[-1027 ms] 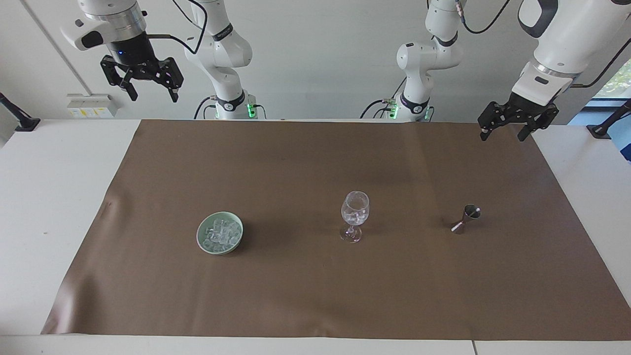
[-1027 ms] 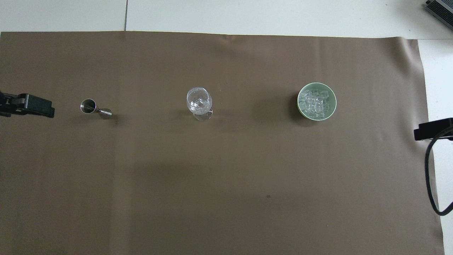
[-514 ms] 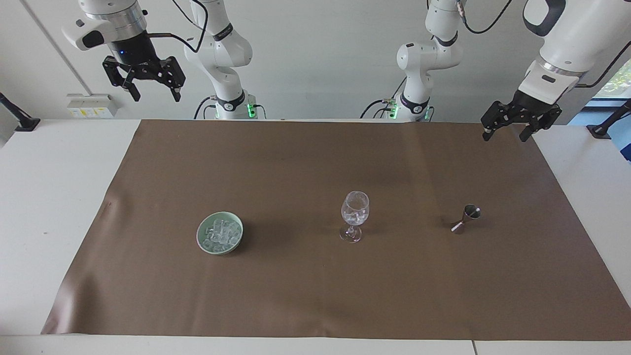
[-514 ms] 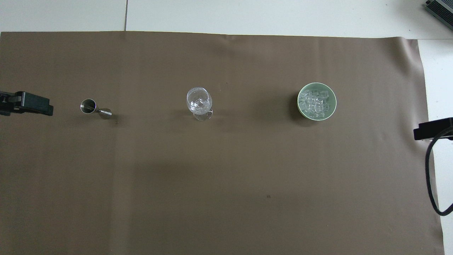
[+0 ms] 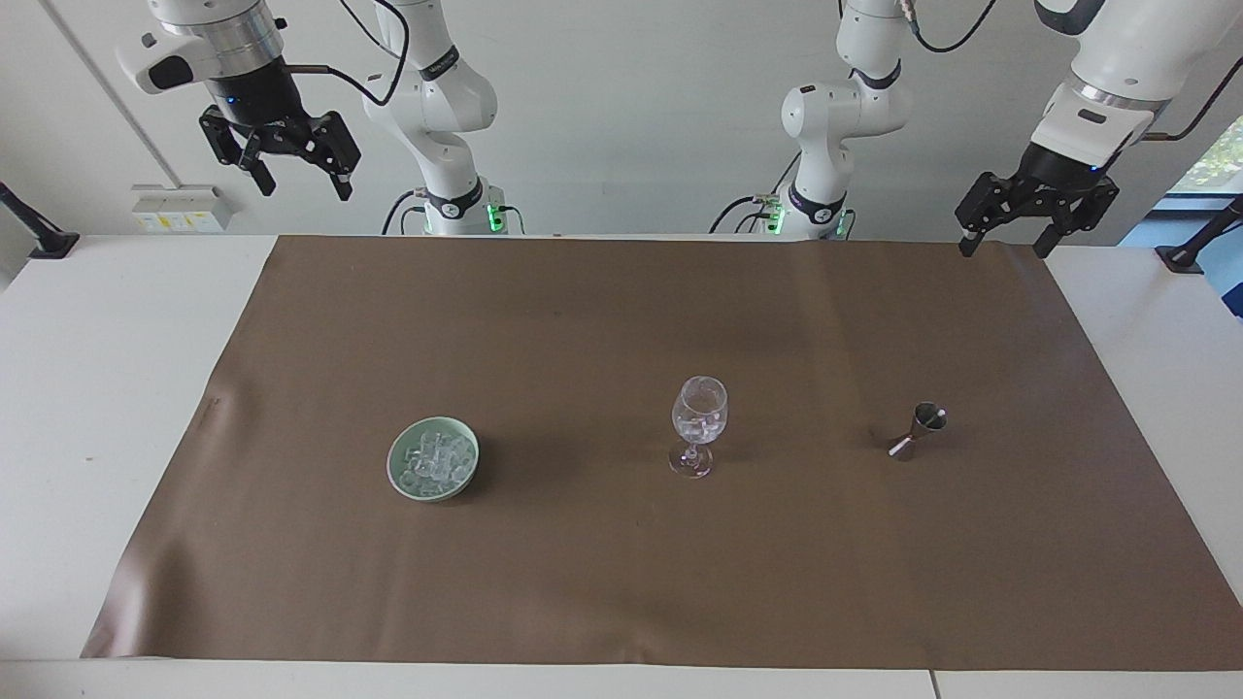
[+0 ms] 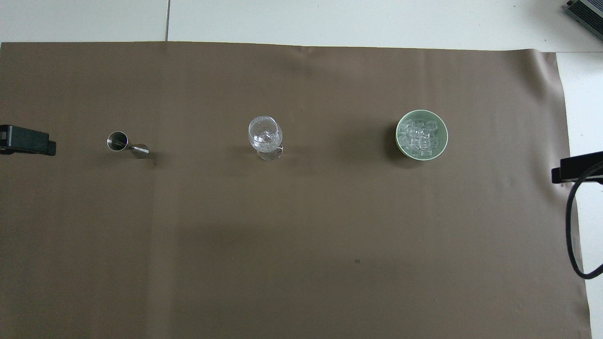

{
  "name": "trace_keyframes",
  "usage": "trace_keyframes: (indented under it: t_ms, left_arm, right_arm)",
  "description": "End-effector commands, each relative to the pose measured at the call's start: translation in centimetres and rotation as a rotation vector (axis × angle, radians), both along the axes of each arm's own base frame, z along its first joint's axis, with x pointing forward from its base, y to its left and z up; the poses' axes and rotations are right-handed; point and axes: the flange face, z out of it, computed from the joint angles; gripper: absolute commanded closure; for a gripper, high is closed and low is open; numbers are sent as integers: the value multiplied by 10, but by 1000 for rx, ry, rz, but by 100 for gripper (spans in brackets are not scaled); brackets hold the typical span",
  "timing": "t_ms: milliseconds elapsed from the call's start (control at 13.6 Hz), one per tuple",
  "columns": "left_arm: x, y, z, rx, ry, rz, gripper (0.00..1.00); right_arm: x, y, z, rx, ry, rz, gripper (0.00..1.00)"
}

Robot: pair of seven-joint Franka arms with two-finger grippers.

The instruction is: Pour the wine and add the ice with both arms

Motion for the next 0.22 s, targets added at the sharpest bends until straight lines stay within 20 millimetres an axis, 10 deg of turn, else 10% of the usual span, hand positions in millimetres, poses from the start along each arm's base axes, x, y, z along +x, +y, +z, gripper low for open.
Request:
trace_keyframes:
  t_ms: [0,147]
  left_arm:
    - [-5,2,0,-10,11,3,0]
    - [-5,2,1,-10,9,3,0]
  right_arm:
    - [-5,-10,2,25,-22,-32,0]
    - [-5,-11,2,25,-22,-21,0]
